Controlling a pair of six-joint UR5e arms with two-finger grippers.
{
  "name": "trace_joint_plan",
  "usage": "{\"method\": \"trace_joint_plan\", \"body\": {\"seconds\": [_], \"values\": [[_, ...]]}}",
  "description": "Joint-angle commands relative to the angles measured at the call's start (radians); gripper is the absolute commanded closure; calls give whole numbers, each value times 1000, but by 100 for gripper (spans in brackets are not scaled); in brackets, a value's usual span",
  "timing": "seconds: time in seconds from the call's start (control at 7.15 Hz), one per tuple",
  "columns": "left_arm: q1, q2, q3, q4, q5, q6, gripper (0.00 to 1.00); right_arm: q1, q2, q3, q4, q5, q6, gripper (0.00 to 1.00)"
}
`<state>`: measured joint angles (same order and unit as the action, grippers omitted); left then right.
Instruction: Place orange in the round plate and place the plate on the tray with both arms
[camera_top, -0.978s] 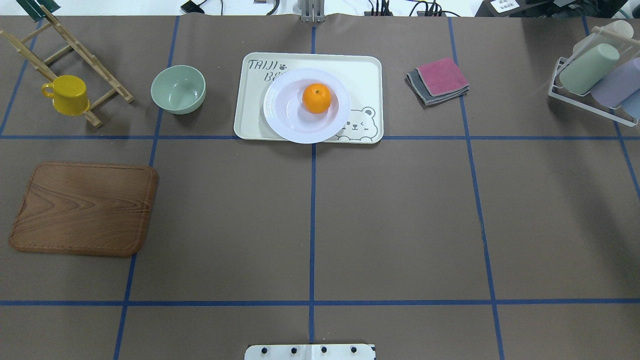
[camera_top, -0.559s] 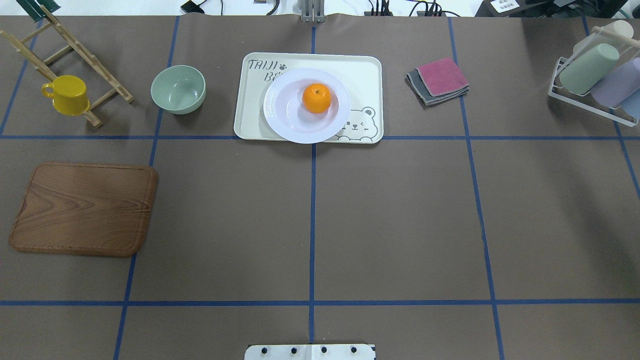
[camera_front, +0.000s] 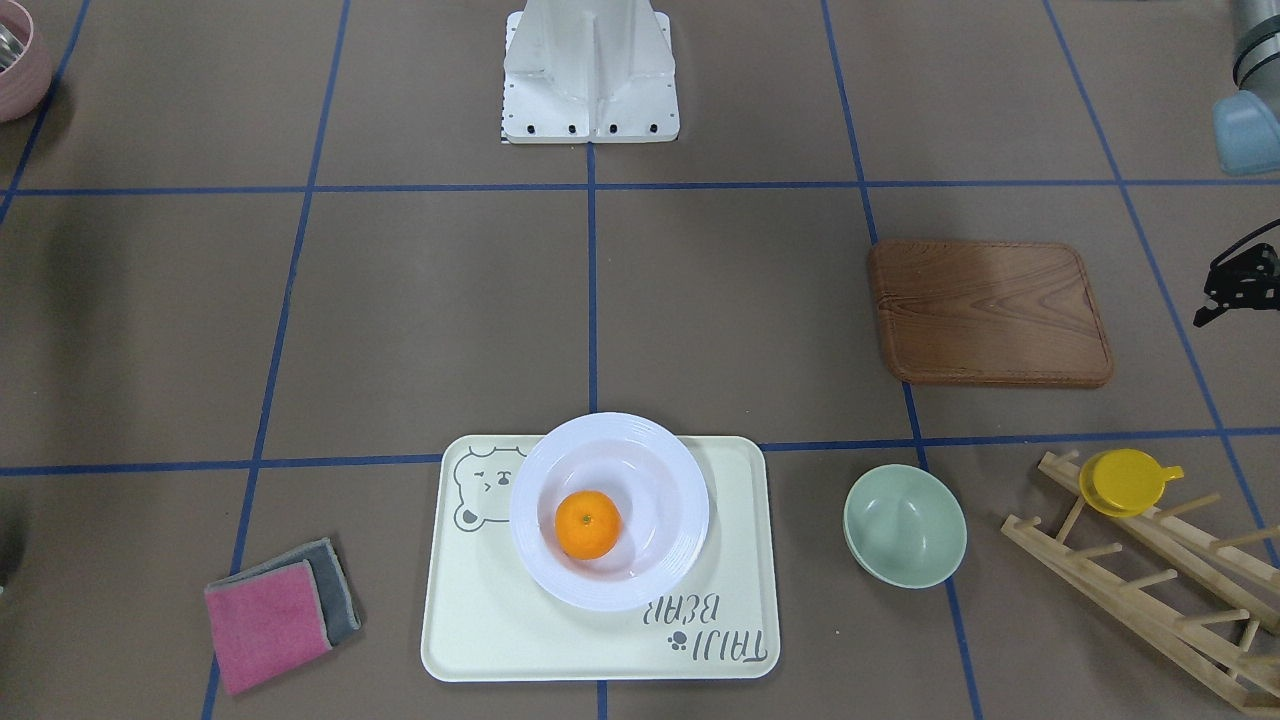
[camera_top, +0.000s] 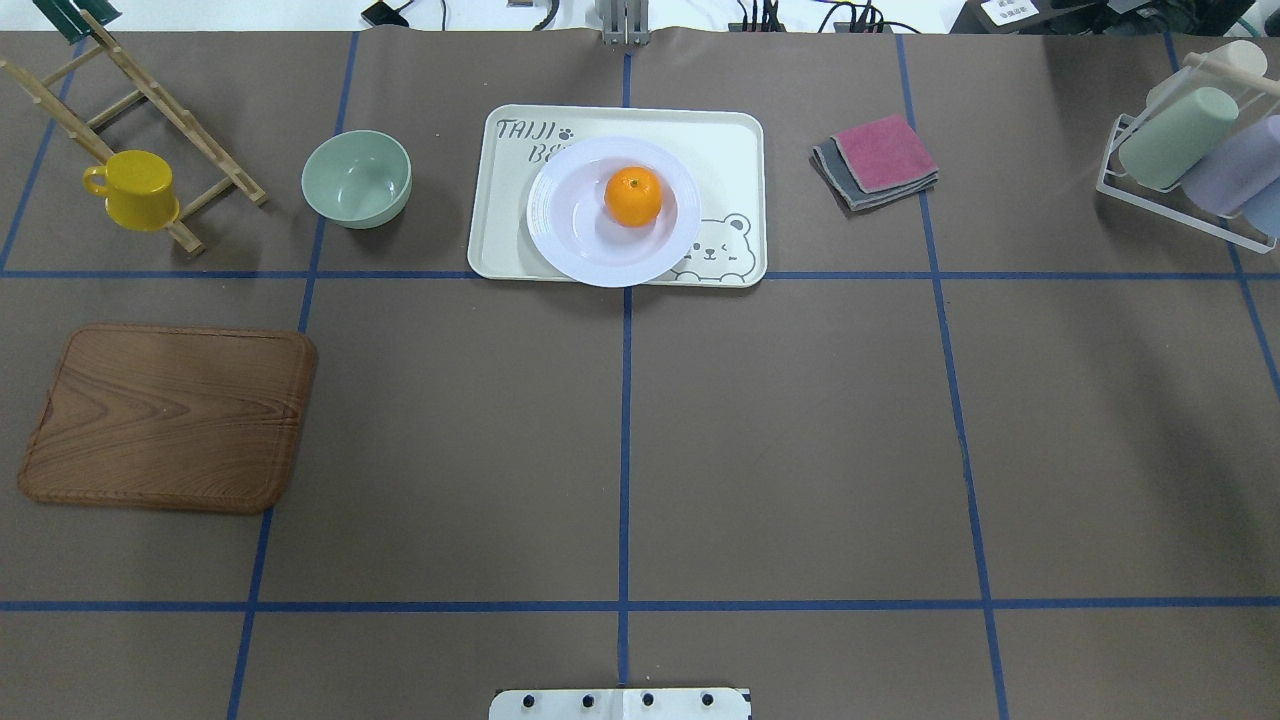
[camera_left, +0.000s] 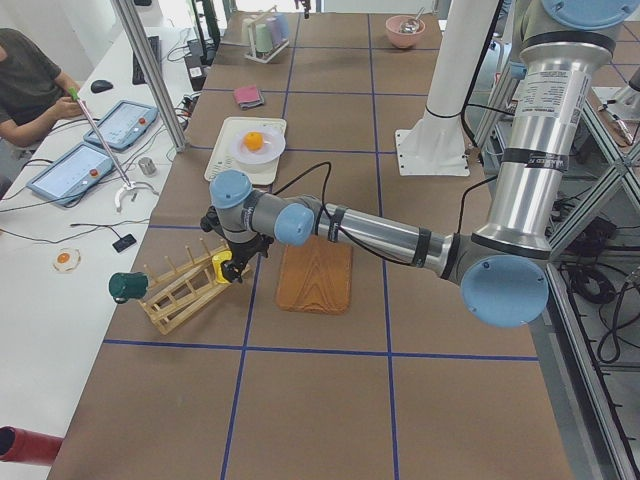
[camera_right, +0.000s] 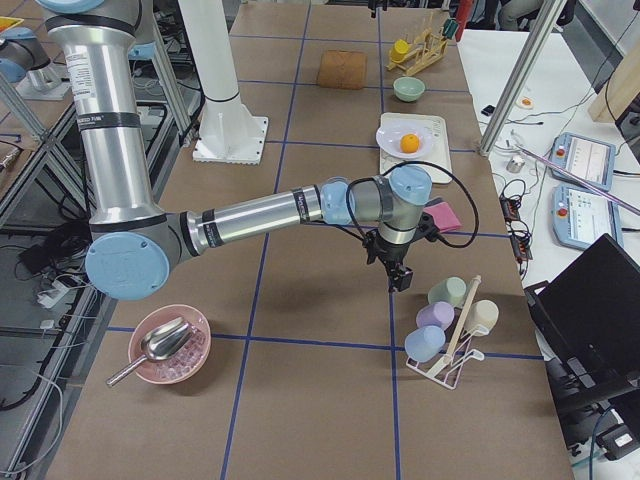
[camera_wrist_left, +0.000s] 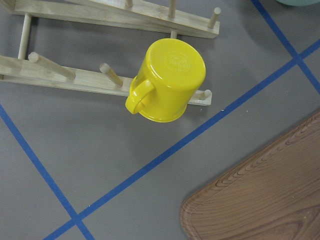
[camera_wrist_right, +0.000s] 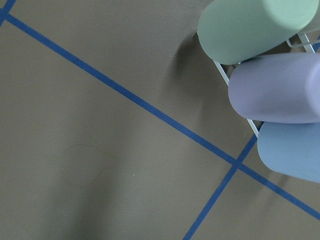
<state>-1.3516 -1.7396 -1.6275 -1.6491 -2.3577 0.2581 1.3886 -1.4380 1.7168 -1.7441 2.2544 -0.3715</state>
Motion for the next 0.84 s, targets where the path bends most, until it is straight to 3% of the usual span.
{"method": "trace_joint_plan", "body": {"seconds": [0.0, 0.56, 0.7], "values": [[0, 0, 0, -1, 0, 0, 1, -6, 2, 1, 0, 1, 0, 0], [9, -1, 12, -3, 3, 7, 1, -39, 2, 3, 0, 2, -1, 0], [9, 8, -24, -3, -2, 0, 1, -42, 11, 24, 0, 1, 2, 0]]}}
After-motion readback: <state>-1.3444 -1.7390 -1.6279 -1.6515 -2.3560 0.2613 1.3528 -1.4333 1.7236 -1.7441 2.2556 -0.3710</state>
